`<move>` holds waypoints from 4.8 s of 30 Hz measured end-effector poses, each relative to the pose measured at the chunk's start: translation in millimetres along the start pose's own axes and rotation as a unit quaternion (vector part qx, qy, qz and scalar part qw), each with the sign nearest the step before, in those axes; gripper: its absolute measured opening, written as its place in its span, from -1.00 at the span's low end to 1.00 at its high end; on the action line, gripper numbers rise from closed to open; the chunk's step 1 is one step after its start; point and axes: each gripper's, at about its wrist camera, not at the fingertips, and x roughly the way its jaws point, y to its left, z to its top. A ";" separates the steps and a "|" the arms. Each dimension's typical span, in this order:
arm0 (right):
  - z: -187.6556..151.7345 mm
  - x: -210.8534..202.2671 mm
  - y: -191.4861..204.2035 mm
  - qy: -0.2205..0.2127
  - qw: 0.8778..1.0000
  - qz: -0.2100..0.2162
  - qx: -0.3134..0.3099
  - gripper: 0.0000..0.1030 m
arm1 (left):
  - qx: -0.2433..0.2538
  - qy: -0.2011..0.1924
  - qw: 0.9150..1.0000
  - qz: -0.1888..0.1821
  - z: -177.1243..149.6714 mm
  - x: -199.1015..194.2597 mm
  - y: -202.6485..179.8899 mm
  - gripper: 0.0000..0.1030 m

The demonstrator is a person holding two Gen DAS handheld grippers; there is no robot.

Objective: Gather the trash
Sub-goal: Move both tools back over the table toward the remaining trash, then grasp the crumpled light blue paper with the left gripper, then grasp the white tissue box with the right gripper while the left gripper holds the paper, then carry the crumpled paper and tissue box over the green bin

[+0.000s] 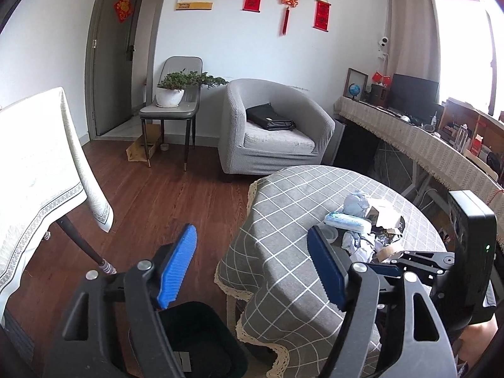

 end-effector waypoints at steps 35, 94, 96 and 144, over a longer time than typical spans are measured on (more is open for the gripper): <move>-63.1 -86.8 -165.4 -0.086 0.980 -0.096 0.152 0.39 | 0.102 0.098 0.988 -0.054 -42.1 126.8 -140.6 0.49; 9.2 -6.3 -197.9 -0.031 0.985 -0.100 0.140 0.90 | 0.069 0.123 0.980 -0.140 -42.8 108.6 -114.1 0.03; 8.9 -1.8 -199.2 -0.027 0.984 -0.101 0.145 0.90 | 0.068 0.125 0.980 -0.140 -43.4 108.6 -112.5 0.03; 43.4 -30.6 -110.0 -0.092 0.985 -0.089 0.111 0.62 | 0.030 0.079 0.993 -0.083 -41.8 50.8 -33.6 0.02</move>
